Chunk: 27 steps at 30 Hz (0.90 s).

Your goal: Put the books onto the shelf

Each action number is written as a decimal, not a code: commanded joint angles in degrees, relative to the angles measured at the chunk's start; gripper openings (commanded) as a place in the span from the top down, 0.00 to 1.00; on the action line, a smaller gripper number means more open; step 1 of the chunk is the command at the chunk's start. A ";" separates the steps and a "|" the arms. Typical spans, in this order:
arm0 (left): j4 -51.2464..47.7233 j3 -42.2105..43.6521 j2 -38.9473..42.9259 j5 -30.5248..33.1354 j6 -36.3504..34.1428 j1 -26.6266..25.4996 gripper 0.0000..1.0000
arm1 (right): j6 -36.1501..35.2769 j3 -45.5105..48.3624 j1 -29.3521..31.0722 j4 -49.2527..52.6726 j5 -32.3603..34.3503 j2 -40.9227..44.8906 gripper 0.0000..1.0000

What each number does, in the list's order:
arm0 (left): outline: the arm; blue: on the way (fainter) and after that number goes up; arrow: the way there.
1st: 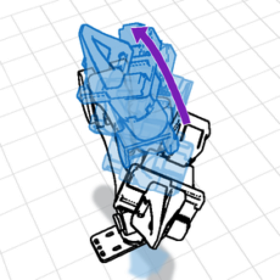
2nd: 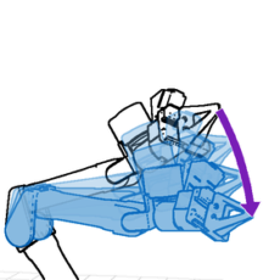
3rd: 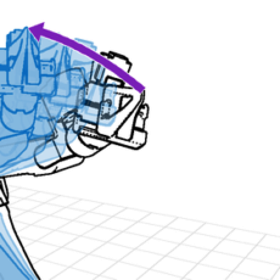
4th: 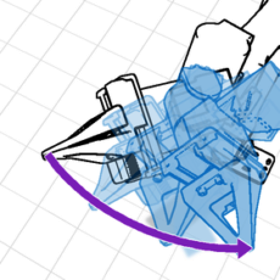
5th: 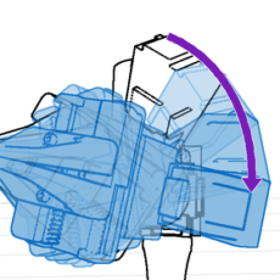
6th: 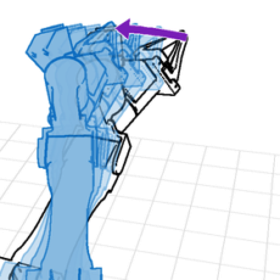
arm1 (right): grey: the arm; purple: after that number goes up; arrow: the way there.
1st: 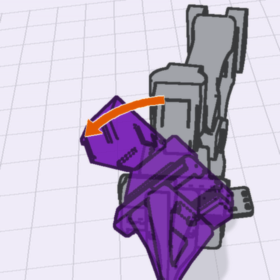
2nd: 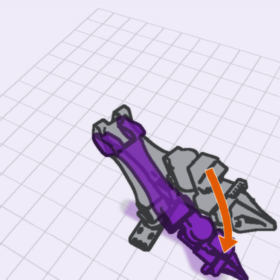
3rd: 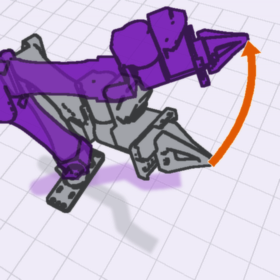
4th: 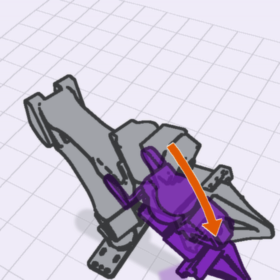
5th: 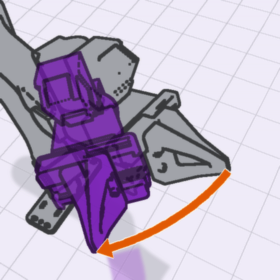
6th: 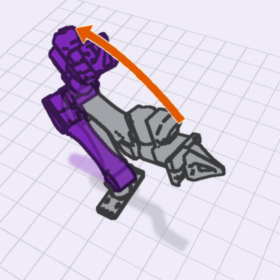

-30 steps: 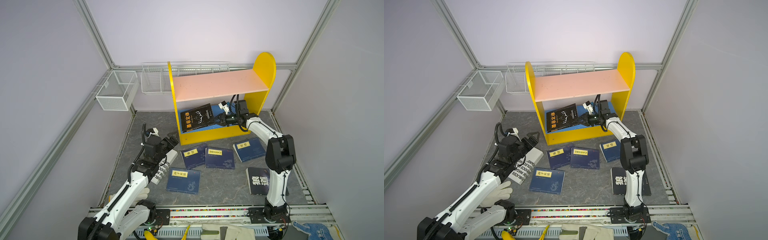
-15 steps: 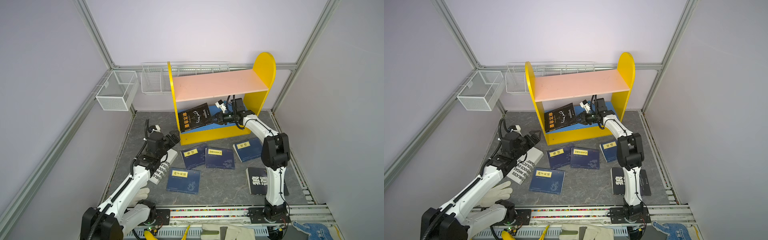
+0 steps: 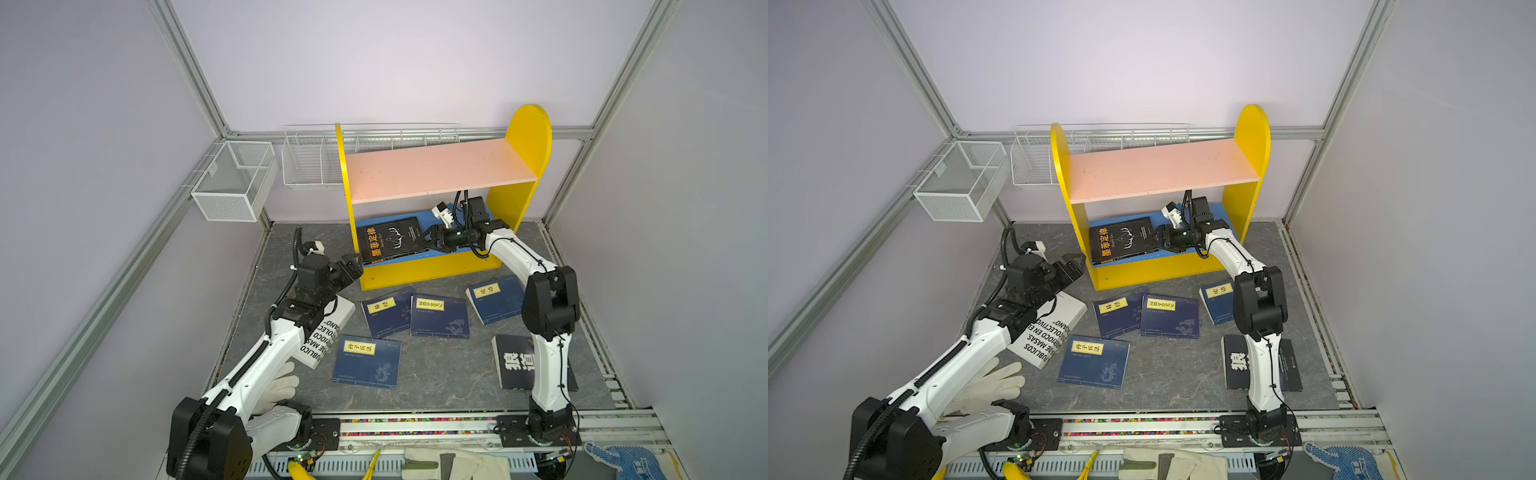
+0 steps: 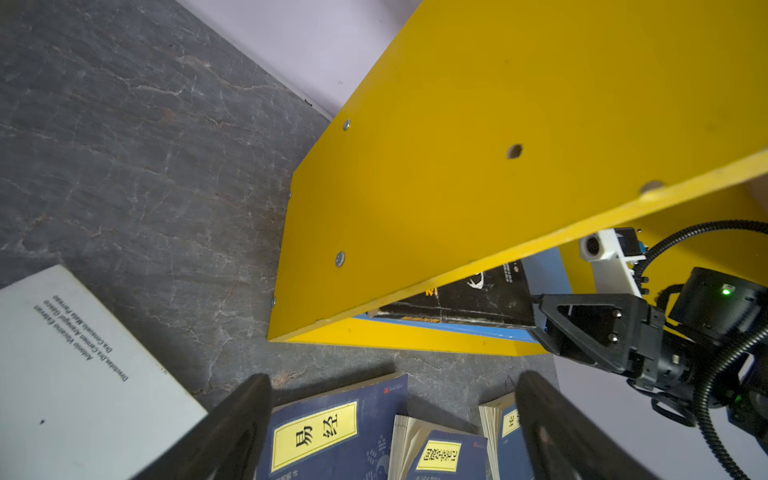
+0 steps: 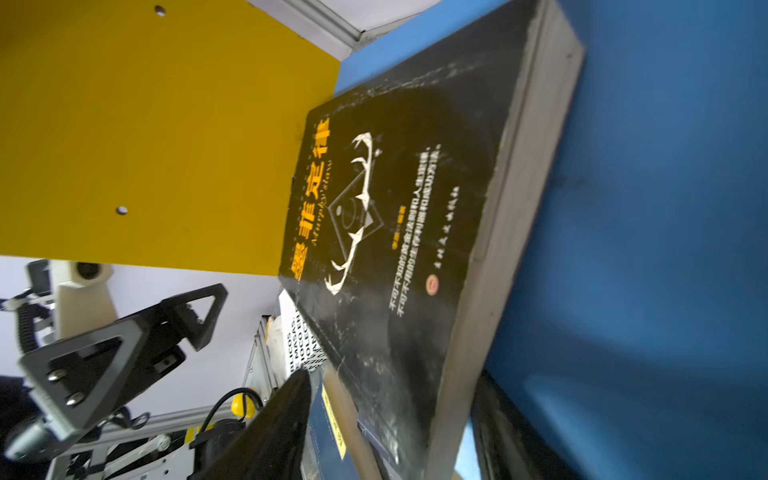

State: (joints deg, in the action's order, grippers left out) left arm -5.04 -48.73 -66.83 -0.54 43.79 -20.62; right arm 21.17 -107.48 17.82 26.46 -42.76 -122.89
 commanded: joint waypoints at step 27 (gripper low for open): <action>1.13 -20.79 -20.56 5.12 -15.78 0.21 0.14 | -2.39 -0.45 5.20 1.35 12.17 3.38 0.47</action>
State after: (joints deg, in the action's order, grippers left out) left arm -5.80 -67.35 -86.21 3.05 29.82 -20.97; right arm 20.51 -107.44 21.65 27.64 -31.33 -120.22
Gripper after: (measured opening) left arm 0.857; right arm 0.528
